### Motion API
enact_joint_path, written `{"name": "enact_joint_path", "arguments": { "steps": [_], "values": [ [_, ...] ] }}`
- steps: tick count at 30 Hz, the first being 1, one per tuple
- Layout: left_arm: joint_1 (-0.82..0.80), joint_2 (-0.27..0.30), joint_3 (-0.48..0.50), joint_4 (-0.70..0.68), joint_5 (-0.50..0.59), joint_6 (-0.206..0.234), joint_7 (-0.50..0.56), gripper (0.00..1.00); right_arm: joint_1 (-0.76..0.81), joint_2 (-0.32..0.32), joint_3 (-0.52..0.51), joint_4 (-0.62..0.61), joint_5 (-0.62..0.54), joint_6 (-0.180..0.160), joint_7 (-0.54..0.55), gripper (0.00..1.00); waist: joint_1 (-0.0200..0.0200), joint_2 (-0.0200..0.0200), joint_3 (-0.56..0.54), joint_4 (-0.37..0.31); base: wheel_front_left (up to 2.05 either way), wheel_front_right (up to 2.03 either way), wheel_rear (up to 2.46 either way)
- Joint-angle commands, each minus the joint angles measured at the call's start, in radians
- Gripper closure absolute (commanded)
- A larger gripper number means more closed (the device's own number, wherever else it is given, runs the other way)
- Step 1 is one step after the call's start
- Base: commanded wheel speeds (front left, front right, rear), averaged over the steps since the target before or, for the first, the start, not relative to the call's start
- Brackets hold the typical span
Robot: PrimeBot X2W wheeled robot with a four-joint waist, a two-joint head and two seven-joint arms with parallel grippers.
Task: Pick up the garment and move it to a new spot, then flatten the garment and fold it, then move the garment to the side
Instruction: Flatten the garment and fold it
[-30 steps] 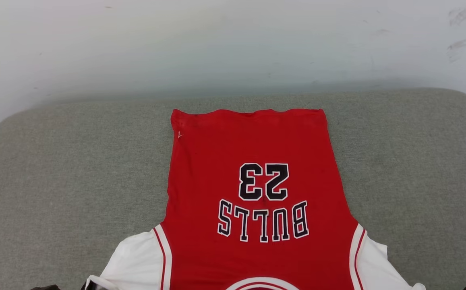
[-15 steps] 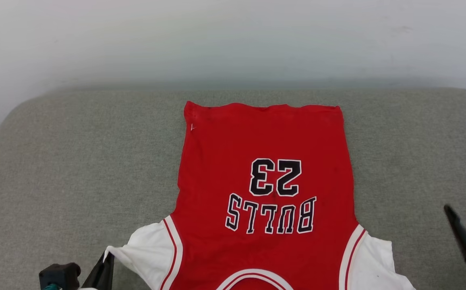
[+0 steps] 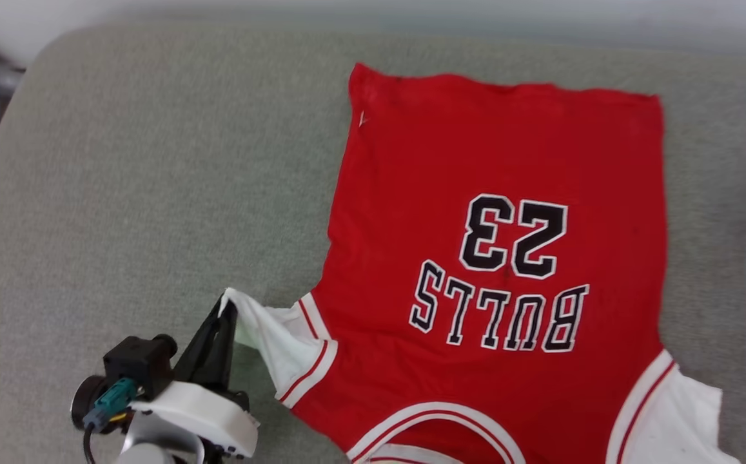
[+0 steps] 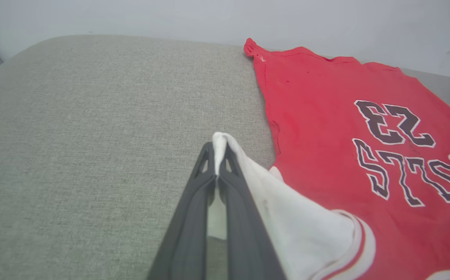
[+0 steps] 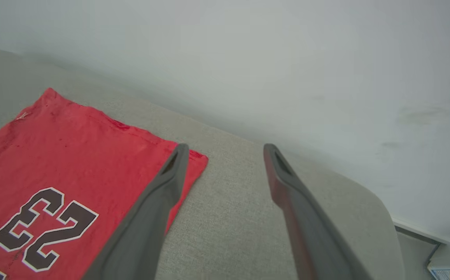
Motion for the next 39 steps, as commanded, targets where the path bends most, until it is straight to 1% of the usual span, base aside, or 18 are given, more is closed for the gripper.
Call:
{"name": "enact_joint_path", "arguments": {
  "steps": [1, 6, 10, 11, 15, 18, 21, 24, 25, 26, 30, 33, 36, 39],
  "values": [
    [-0.032, -0.014, -0.004, 0.001, 0.012, -0.010, -0.004, 1.00, -0.071, -0.003, 0.028, 0.044, 0.017, -0.001, 0.091, 0.00, -0.0002, 0.0000, 0.089, 0.066, 0.00, 0.00, 0.00],
    [-0.090, -0.061, -0.002, 0.004, 0.048, -0.032, -0.004, 1.00, -0.262, 0.006, 0.091, 0.182, 0.041, -0.001, 0.375, 0.00, -0.0002, 0.0000, 0.169, 0.110, 0.00, 0.00, 0.00],
    [-0.123, -0.101, 0.008, 0.004, 0.073, -0.053, -0.004, 1.00, -0.371, 0.017, 0.108, 0.273, 0.010, -0.001, 0.505, 0.00, -0.0002, 0.0000, 0.226, 0.141, 0.00, 0.00, 0.00],
    [-0.142, -0.132, 0.014, 0.007, 0.094, -0.069, -0.004, 1.00, -0.421, 0.025, 0.118, 0.338, -0.034, -0.001, 0.545, 0.00, -0.0002, 0.0000, 0.261, 0.161, 0.00, 0.00, 0.00],
    [-0.159, -0.166, 0.022, 0.015, 0.118, -0.091, -0.004, 1.00, -0.438, 0.046, 0.120, 0.402, -0.071, -0.001, 0.543, 0.00, -0.0002, 0.0000, 0.299, 0.181, 0.00, 0.00, 0.00],
    [-0.168, -0.187, 0.028, 0.025, 0.132, -0.106, -0.004, 1.00, -0.395, 0.051, 0.129, 0.457, -0.093, -0.001, 0.542, 0.00, -0.0002, 0.0000, 0.316, 0.187, 0.00, 0.00, 0.00],
    [-0.173, -0.202, 0.036, 0.037, 0.146, -0.117, -0.004, 1.00, -0.339, 0.065, 0.130, 0.511, -0.088, -0.001, 0.543, 0.00, -0.0002, 0.0000, 0.320, 0.187, 0.00, 0.00, 0.00],
    [-0.177, -0.213, 0.047, 0.044, 0.159, -0.127, -0.004, 1.00, -0.311, 0.066, 0.136, 0.532, -0.082, -0.001, 0.539, 0.00, -0.0002, 0.0000, 0.320, 0.183, 0.00, 0.00, 0.00],
    [-0.177, -0.214, 0.052, 0.047, 0.160, -0.131, -0.004, 1.00, -0.311, 0.066, 0.135, 0.529, -0.082, -0.001, 0.525, 0.71, -0.0002, 0.0000, 0.320, 0.181, 0.00, 0.00, 0.00],
    [-0.177, -0.216, 0.057, 0.049, 0.164, -0.135, -0.004, 1.00, -0.318, 0.062, 0.136, 0.521, -0.086, -0.001, 0.504, 1.00, -0.0002, 0.0000, 0.318, 0.179, 0.00, 0.00, 0.00],
    [-0.156, -0.225, 0.076, 0.064, 0.169, -0.145, -0.004, 1.00, -0.353, 0.063, 0.139, 0.503, -0.075, -0.001, 0.419, 1.00, -0.0002, 0.0000, 0.295, 0.163, 0.00, 0.00, 0.00],
    [-0.138, -0.230, 0.094, 0.078, 0.172, -0.151, -0.004, 1.00, -0.368, 0.070, 0.172, 0.474, -0.054, -0.001, 0.335, 1.00, -0.0002, 0.0000, 0.256, 0.146, 0.00, 0.00, 0.00],
    [-0.110, -0.232, 0.113, 0.088, 0.176, -0.148, -0.004, 1.00, -0.353, 0.043, 0.227, 0.442, -0.017, -0.001, 0.257, 1.00, -0.0002, 0.0000, 0.201, 0.126, 0.00, 0.00, 0.00],
    [-0.073, -0.231, 0.137, 0.090, 0.171, -0.139, -0.004, 1.00, -0.305, 0.009, 0.291, 0.400, 0.026, -0.001, 0.192, 1.00, -0.0002, 0.0000, 0.138, 0.098, 0.00, 0.00, 0.00]
  ]
}}
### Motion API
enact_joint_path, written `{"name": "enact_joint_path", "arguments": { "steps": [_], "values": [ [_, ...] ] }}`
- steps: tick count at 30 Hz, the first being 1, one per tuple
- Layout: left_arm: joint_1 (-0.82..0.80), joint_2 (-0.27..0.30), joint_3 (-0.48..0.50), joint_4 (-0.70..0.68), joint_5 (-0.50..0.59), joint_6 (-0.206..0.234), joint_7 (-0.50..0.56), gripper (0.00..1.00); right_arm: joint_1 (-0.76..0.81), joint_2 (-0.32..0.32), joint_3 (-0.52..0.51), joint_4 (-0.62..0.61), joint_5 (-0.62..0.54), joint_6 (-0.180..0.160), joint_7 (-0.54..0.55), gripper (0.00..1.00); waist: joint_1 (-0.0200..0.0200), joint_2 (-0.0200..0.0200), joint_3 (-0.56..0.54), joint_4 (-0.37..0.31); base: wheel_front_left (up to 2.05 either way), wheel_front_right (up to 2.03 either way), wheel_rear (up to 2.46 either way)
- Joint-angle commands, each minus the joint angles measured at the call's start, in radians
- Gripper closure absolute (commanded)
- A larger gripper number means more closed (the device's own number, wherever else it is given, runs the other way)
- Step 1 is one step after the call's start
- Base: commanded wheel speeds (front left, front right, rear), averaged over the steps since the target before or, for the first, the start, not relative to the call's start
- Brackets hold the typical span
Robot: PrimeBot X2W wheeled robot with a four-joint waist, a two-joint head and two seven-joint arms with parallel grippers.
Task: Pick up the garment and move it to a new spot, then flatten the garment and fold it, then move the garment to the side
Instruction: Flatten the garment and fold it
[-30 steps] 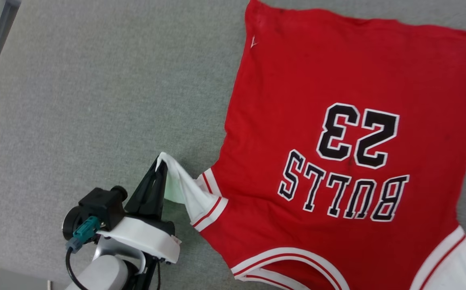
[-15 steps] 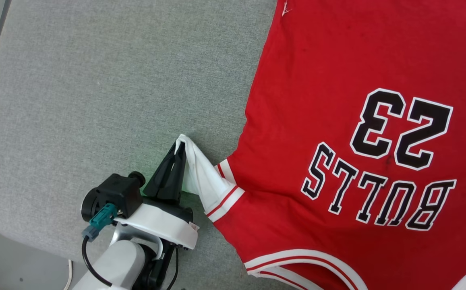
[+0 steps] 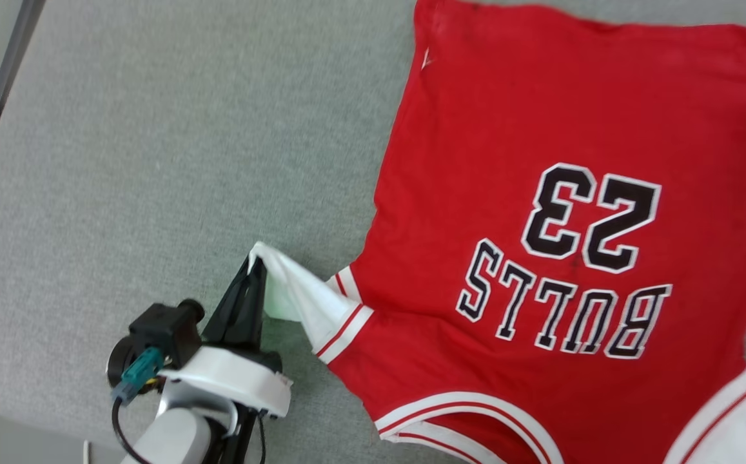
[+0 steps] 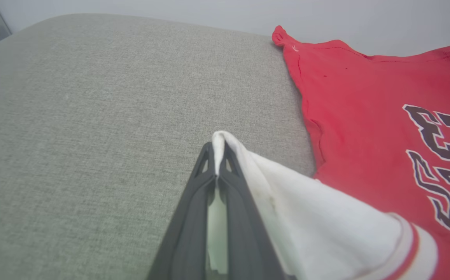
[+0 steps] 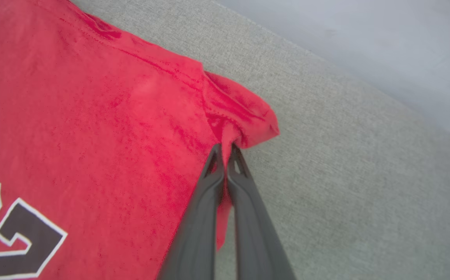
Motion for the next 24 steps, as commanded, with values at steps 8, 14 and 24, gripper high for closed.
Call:
{"name": "enact_joint_path", "arguments": {
  "steps": [8, 14, 24],
  "values": [
    [0.120, 0.021, 0.051, -0.021, -0.008, 0.035, -0.002, 1.00, 0.234, -0.127, 0.020, -0.165, 0.118, -0.001, -0.140, 1.00, -0.0001, -0.0001, -0.183, -0.110, 0.00, 0.00, 0.00],
    [0.205, 0.046, 0.080, -0.041, -0.022, 0.066, -0.001, 1.00, 0.484, -0.152, -0.067, -0.272, 0.146, -0.001, -0.198, 1.00, -0.0001, -0.0001, -0.263, -0.176, 0.00, 0.00, 0.00],
    [0.274, 0.069, 0.096, -0.073, -0.033, 0.093, 0.005, 1.00, 0.974, -0.021, -0.312, -0.387, 0.117, -0.001, -0.218, 1.00, -0.0001, -0.0001, -0.312, -0.235, 0.00, 0.00, 0.00]
  ]
}}
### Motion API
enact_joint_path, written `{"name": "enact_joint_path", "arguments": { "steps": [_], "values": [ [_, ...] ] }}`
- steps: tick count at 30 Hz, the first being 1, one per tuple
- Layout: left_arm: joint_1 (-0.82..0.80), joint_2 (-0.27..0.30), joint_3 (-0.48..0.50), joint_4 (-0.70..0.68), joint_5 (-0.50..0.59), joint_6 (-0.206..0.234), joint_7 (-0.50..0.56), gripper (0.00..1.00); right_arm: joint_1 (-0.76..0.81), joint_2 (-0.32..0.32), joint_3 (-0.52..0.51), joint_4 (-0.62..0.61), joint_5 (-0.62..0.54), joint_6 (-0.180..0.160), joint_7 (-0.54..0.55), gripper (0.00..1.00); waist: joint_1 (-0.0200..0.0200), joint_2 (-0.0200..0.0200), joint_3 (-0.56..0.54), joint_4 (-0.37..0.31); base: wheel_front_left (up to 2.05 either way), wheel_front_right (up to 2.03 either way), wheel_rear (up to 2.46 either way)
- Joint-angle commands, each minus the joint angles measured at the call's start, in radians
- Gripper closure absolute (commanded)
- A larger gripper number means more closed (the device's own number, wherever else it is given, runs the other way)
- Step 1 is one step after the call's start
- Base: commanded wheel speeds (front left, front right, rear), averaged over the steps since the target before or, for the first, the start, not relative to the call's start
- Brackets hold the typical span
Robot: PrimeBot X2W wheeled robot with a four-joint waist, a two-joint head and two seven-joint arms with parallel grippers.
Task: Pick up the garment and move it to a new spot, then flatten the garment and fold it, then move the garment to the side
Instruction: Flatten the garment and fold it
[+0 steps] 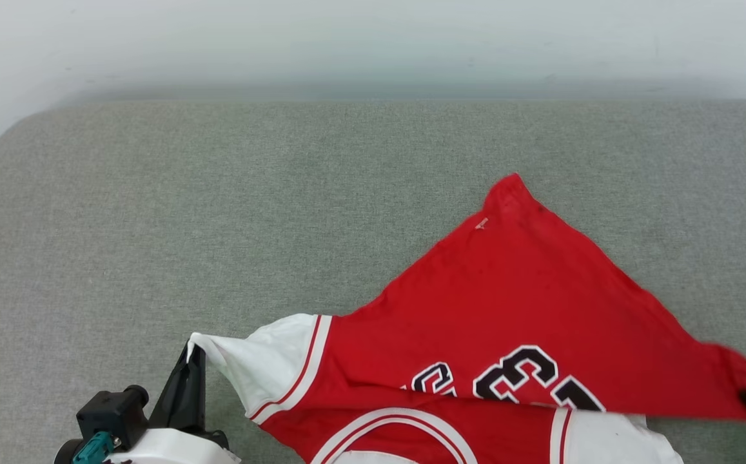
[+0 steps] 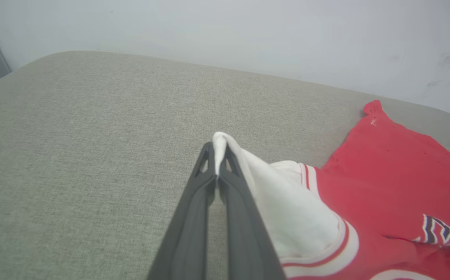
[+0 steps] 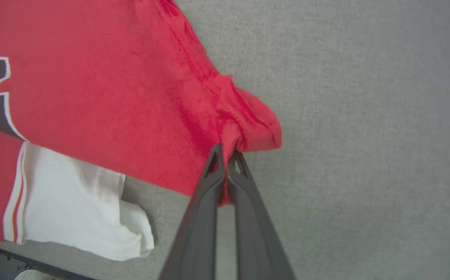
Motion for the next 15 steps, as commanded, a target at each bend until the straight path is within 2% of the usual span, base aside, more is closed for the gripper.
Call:
{"name": "enact_joint_path", "arguments": {
  "steps": [1, 6, 11, 12, 13, 14, 15],
  "values": [
    [0.010, 0.004, 0.000, -0.003, -0.002, 0.004, 0.001, 1.00, 0.048, 0.028, -0.022, -0.005, -0.005, -0.001, 0.004, 1.00, 0.0003, -0.0001, -0.004, -0.002, 0.00, 0.00, 0.00],
    [0.006, 0.008, -0.003, 0.004, -0.005, -0.002, 0.002, 1.00, 0.173, 0.107, -0.050, 0.024, -0.011, -0.001, 0.029, 1.00, 0.0003, -0.0001, -0.001, 0.001, 0.00, 0.00, 0.00],
    [-0.003, 0.009, -0.007, 0.010, -0.005, -0.009, 0.002, 1.00, 0.193, 0.142, -0.055, 0.061, -0.019, -0.001, 0.025, 1.00, 0.0003, -0.0001, -0.004, 0.004, 0.00, 0.00, 0.00],
    [-0.001, 0.010, -0.006, 0.010, -0.005, -0.008, 0.001, 1.00, 0.185, 0.143, -0.063, 0.054, -0.020, -0.001, 0.017, 0.85, 0.0003, -0.0001, -0.006, 0.002, 0.00, 0.00, 0.00],
    [0.000, 0.011, -0.007, 0.011, -0.004, -0.009, 0.001, 1.00, 0.175, 0.140, -0.074, 0.045, -0.026, -0.001, 0.005, 0.15, 0.0003, -0.0001, -0.009, 0.001, 0.00, 0.00, 0.00],
    [0.001, 0.012, -0.008, 0.011, -0.004, -0.009, 0.001, 1.00, 0.167, 0.134, -0.083, 0.035, -0.031, -0.001, -0.005, 0.00, 0.0003, -0.0001, -0.012, 0.001, 0.00, 0.00, 0.00],
    [0.001, 0.012, -0.010, 0.011, -0.004, -0.009, 0.001, 1.00, 0.159, 0.128, -0.090, 0.024, -0.034, -0.001, -0.015, 0.00, 0.0003, -0.0001, -0.015, 0.001, 0.00, 0.00, 0.00]
  ]
}}
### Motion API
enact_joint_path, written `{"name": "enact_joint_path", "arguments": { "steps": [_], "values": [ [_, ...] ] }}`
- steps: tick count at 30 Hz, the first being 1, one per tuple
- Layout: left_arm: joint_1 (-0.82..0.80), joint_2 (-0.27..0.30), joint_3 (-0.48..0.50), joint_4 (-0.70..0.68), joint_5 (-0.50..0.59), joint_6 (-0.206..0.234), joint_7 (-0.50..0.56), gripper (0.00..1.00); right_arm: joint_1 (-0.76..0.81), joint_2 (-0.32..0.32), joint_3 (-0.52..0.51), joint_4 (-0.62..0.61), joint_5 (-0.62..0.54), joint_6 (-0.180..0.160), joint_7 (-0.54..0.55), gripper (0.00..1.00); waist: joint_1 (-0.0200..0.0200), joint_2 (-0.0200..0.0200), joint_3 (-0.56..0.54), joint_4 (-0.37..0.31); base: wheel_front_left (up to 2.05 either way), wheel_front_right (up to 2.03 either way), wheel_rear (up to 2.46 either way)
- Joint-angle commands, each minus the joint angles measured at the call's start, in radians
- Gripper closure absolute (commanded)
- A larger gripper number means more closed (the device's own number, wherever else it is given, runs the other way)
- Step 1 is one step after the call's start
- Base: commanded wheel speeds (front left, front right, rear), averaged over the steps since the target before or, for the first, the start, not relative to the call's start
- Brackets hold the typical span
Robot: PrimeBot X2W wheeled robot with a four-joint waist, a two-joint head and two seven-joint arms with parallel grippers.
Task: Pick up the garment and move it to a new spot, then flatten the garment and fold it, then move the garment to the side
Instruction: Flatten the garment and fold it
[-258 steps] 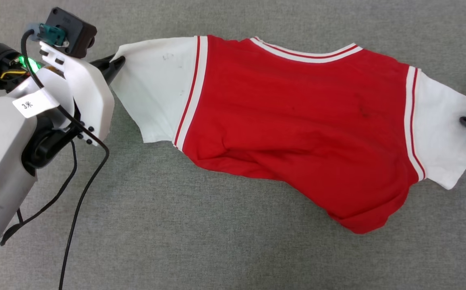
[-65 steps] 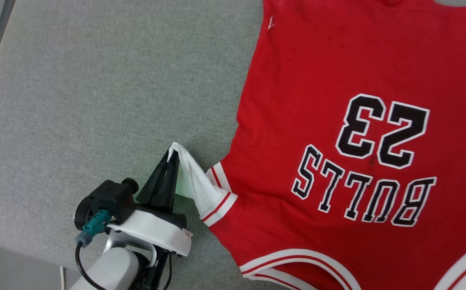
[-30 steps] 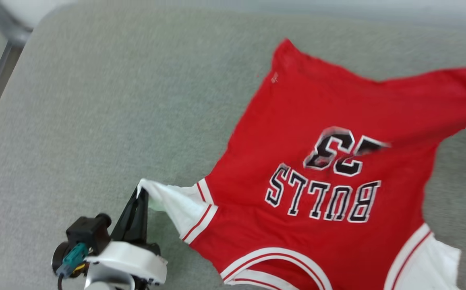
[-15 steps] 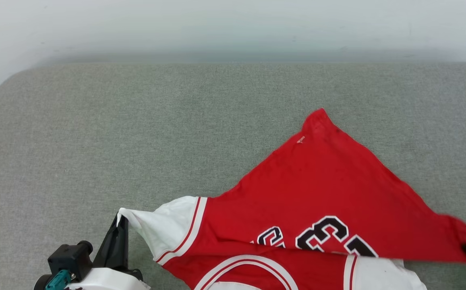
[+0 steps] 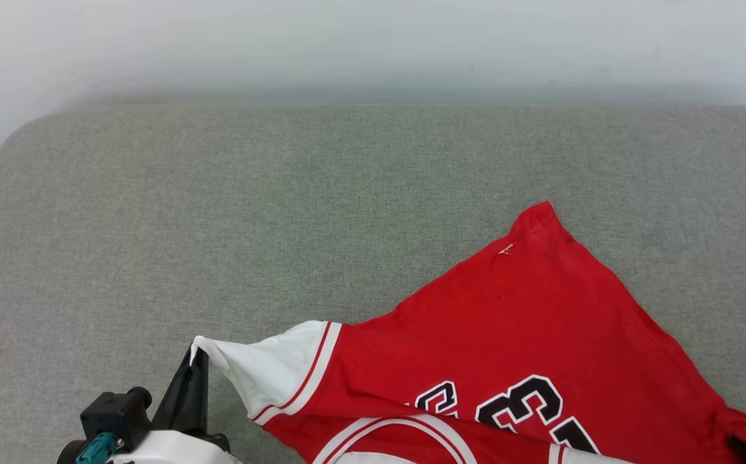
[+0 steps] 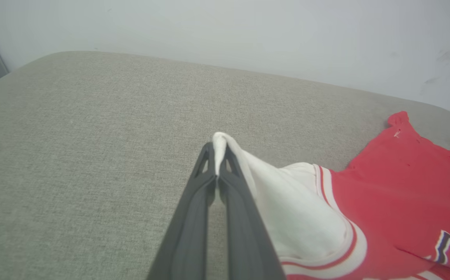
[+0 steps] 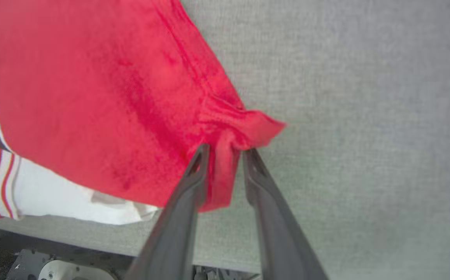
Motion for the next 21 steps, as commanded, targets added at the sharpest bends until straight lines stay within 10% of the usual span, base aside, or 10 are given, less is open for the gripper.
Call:
{"name": "enact_joint_path", "arguments": {
  "steps": [1, 11, 21],
  "values": [
    [0.002, 0.006, -0.002, 0.000, -0.002, 0.000, -0.002, 1.00, -0.026, -0.015, -0.016, -0.023, -0.009, -0.001, -0.017, 0.00, 0.0001, -0.0001, -0.005, 0.000, 0.00, 0.00, 0.00],
    [-0.031, 0.004, -0.020, -0.026, 0.012, -0.006, 0.004, 1.00, -0.228, -0.103, -0.052, -0.191, -0.026, -0.001, -0.039, 0.00, 0.0001, -0.0001, 0.022, 0.037, 0.00, 0.00, 0.00],
    [-0.111, -0.020, -0.048, -0.044, 0.035, -0.024, 0.003, 1.00, -0.601, -0.204, 0.222, -0.195, -0.033, -0.001, 0.167, 0.00, 0.0001, -0.0001, 0.122, 0.109, 0.00, 0.00, 0.00]
  ]
}}
